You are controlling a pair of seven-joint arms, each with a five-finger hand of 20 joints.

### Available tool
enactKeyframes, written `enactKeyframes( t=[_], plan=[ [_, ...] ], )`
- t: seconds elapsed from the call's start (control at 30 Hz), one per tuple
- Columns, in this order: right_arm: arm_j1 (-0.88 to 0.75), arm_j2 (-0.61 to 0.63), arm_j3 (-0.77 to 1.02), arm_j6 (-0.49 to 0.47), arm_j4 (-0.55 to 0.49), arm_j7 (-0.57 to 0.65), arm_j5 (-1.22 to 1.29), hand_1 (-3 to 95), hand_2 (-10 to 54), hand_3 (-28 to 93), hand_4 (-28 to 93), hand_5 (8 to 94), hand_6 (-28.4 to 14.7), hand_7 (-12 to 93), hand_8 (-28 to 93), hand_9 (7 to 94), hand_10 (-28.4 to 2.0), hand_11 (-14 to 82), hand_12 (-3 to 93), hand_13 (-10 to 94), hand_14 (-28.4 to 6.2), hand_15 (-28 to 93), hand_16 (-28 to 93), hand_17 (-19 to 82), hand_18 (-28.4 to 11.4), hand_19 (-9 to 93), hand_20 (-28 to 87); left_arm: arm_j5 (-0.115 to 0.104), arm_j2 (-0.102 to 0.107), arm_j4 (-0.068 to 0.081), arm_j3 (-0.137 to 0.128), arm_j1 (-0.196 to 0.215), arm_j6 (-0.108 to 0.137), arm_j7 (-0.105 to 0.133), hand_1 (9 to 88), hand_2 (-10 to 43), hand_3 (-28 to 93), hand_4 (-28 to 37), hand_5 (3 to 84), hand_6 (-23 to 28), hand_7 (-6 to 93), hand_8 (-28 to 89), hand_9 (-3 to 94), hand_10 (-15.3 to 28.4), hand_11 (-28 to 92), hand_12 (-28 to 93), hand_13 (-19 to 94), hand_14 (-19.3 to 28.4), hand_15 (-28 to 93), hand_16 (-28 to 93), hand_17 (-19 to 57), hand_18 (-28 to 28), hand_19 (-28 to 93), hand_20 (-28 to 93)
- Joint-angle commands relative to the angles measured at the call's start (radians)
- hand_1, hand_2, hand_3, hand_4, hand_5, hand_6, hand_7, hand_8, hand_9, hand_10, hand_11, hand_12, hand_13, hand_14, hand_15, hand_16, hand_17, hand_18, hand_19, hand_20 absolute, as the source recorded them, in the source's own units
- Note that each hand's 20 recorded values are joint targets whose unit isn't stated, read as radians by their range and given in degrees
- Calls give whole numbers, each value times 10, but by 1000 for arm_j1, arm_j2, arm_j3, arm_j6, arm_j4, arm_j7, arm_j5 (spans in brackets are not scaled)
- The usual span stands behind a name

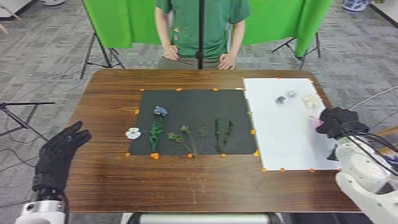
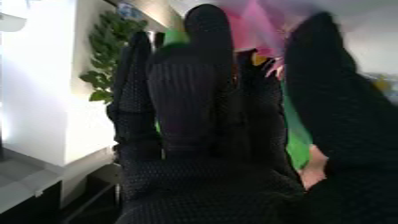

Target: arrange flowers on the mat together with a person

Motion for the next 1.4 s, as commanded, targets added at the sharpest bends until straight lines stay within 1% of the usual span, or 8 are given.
enactKeyframes(
  t=[0.03, 0.2, 0.4, 0.67, 0.8, 0.93, 1.13, 1.4],
  plan=[
    [-6, -12, -69, 151, 45, -21, -9, 603, -95, 543, -280, 741, 55, 260, 14, 867, -67, 109, 426, 832, -37, 695, 266, 379, -179, 674, 443, 1, -6, -2, -2, 8, -1, -12, 322, -95, 648, -234, 450, 21, 137, -68, 454, 127, 171, 134, 385, 158, 128, 40, 81, 105, 20, 190],
    [2, -1, -65, 219, 37, -14, -15, 627, -95, 564, -279, 814, 50, 263, 63, 923, -62, 110, 441, 853, -30, 755, 278, 401, -172, 690, 448, 1, -8, -6, -3, 15, 4, -12, 323, -95, 650, -234, 450, 21, 137, -68, 453, 127, 170, 134, 385, 159, 128, 40, 80, 105, 20, 190],
    [79, 32, -29, 270, -87, 26, -32, 634, -95, 569, -281, 827, 45, 254, 72, 933, -63, 108, 447, 854, -30, 766, 281, 406, -172, 695, 448, -1, -6, -7, -12, 20, 7, -13, 322, -95, 651, -232, 451, 20, 137, -68, 454, 127, 171, 134, 385, 159, 129, 41, 79, 109, 20, 191],
    [582, 17, -395, 334, -142, -75, -4, 633, -95, 574, -282, 826, 44, 253, 80, 933, -63, 101, 455, 846, -29, 764, 284, 399, -170, 691, 446, 3, 4, -3, -2, 9, -1, -20, 322, -95, 651, -230, 450, 20, 137, -68, 454, 127, 171, 134, 385, 159, 130, 41, 78, 110, 19, 191],
    [848, -36, -679, 307, -111, -178, 56, 631, -95, 576, -282, 824, 44, 253, 82, 930, -63, 99, 456, 844, -29, 764, 285, 396, -169, 690, 447, 4, 8, 0, 2, 0, -5, -24, 321, -95, 651, -229, 450, 20, 136, -68, 454, 127, 171, 135, 385, 158, 130, 40, 78, 109, 19, 190],
    [999, -111, -899, 230, -67, -297, 84, 626, -95, 581, -282, 818, 45, 258, 85, 923, -63, 99, 460, 839, -27, 766, 286, 389, -167, 689, 448, 3, 10, 2, 3, -3, -9, -24, 322, -95, 650, -229, 450, 22, 134, -68, 453, 128, 171, 134, 385, 159, 130, 40, 78, 109, 19, 190],
    [1051, -247, -1064, 150, 17, -427, 21, 621, -95, 583, -282, 807, 49, 272, 81, 912, -67, 98, 461, 831, -29, 770, 288, 382, -165, 686, 450, 6, 14, 4, 7, -11, -20, -32, 325, -95, 648, -229, 452, 25, 131, -65, 452, 130, 172, 135, 384, 159, 132, 40, 78, 109, 19, 190],
    [1014, -347, -1066, 114, 59, -449, 5, 615, -95, 584, -282, 787, 54, 302, 62, 898, -74, 96, 454, 815, -35, 776, 287, 372, -161, 675, 453, 8, 18, 14, 12, -26, -31, -37, 341, -95, 639, -218, 461, 39, 122, -61, 451, 136, 174, 136, 377, 167, 142, 38, 76, 109, 19, 188]
  ],
)
